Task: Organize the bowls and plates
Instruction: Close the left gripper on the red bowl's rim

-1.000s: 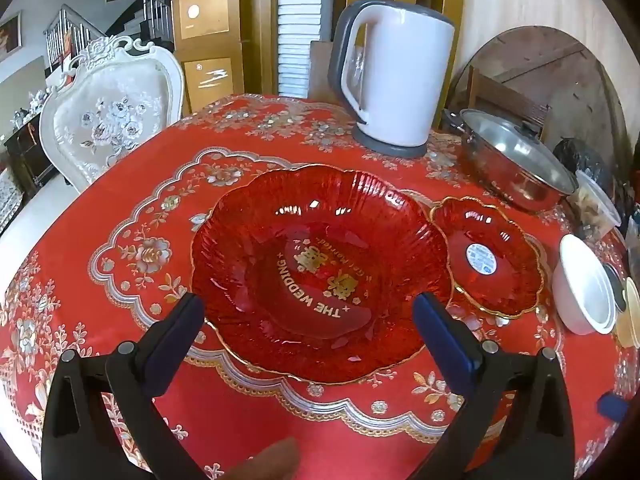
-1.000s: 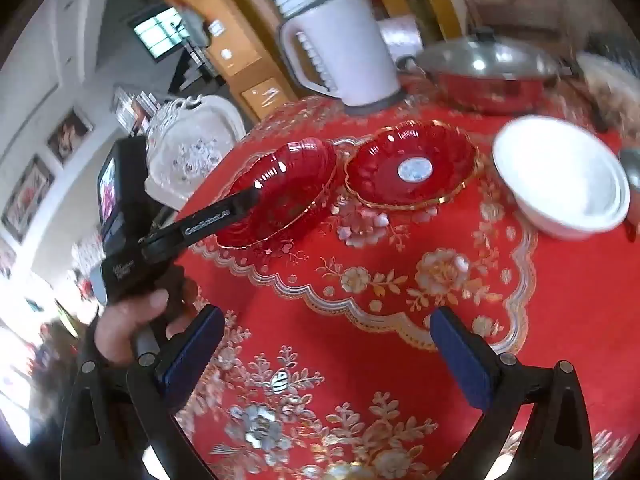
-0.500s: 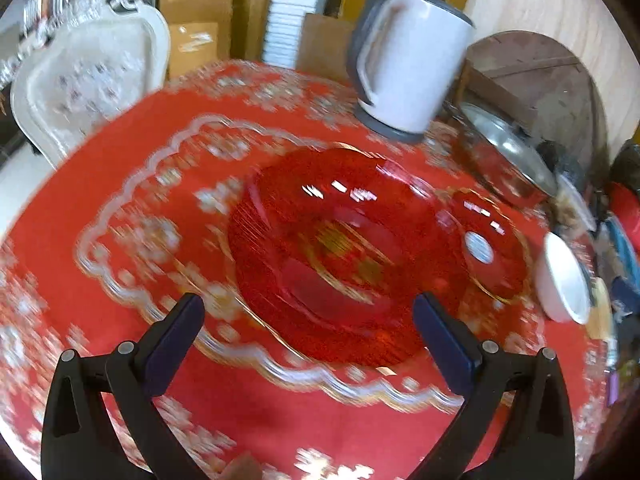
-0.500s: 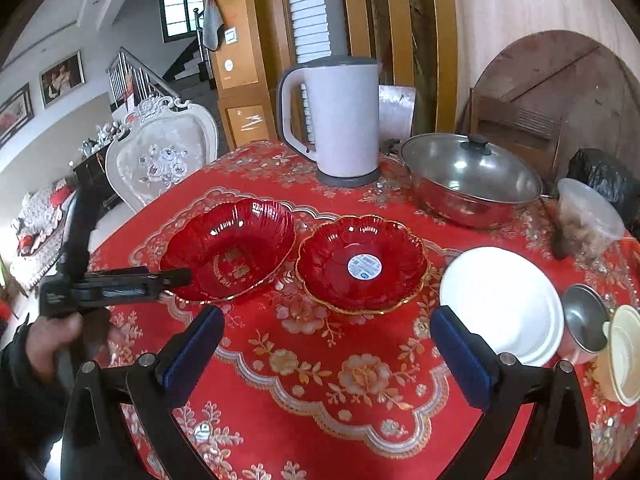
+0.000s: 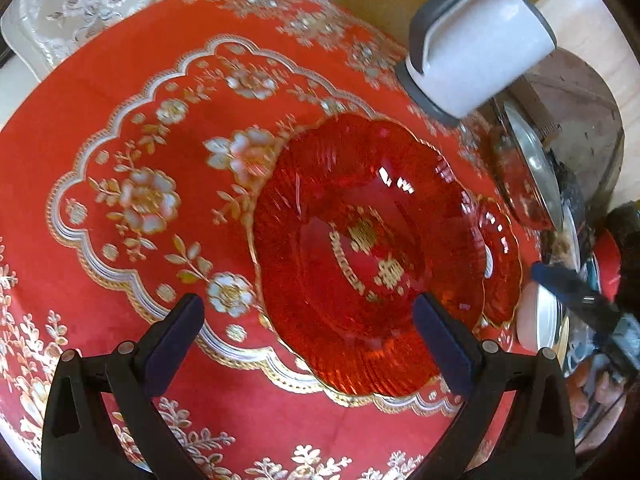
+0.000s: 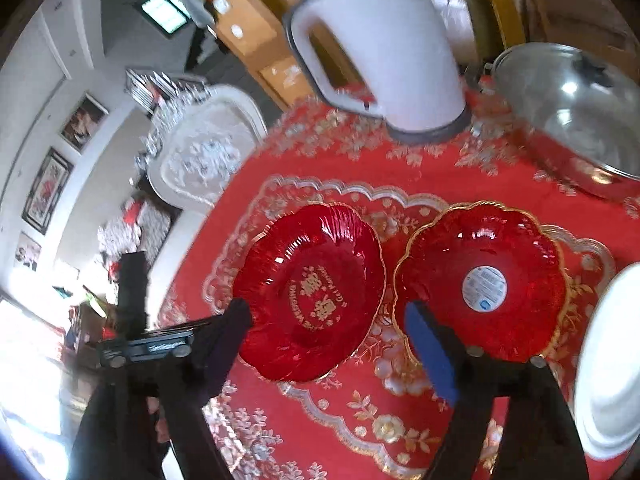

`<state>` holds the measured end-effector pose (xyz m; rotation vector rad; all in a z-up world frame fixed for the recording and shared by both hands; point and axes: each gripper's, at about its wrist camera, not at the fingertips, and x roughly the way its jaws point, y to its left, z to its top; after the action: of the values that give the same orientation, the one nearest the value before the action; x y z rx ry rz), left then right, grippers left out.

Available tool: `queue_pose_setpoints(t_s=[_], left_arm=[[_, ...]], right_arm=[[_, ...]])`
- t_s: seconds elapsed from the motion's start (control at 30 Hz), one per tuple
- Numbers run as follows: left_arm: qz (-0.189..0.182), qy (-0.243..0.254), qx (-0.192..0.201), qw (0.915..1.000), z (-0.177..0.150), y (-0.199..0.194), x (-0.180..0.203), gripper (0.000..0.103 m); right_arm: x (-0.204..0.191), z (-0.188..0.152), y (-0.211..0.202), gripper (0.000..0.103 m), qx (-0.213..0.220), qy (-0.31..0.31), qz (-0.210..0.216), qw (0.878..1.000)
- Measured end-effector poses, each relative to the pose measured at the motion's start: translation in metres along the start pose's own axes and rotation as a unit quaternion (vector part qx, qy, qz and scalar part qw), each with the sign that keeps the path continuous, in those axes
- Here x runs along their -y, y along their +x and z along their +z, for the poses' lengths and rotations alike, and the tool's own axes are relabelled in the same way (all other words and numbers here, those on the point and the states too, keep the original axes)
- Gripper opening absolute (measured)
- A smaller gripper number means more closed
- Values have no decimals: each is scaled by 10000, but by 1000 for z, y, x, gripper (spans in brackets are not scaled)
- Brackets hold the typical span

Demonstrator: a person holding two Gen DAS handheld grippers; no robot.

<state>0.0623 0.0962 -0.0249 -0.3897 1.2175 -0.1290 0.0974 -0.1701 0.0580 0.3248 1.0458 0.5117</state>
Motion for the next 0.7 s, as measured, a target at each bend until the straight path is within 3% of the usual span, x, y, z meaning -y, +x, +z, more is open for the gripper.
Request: queue_pose_setpoints(t_s=[0.17,0.27,0.43,0.53,0.7], left_arm=[[-67,39,24,10000,5,5,-9,103],[371,298,222,9986,3,7,-6,103],[1350,782,631,9857,0,8,6,103],[1571,812,700,9817,2,11,6,103],[1542,742,621,9833,6,18,4,103]], right_arm=[[5,3,32,45,-203,22,-235,9995],[10,5,44,36,-211,72,-223,9995],[17,10,52,36,-163,166,-373,9990],[20,10,56,36,-176,159,-464,9986],[23,13,62,38,-144,200,-391,9989]])
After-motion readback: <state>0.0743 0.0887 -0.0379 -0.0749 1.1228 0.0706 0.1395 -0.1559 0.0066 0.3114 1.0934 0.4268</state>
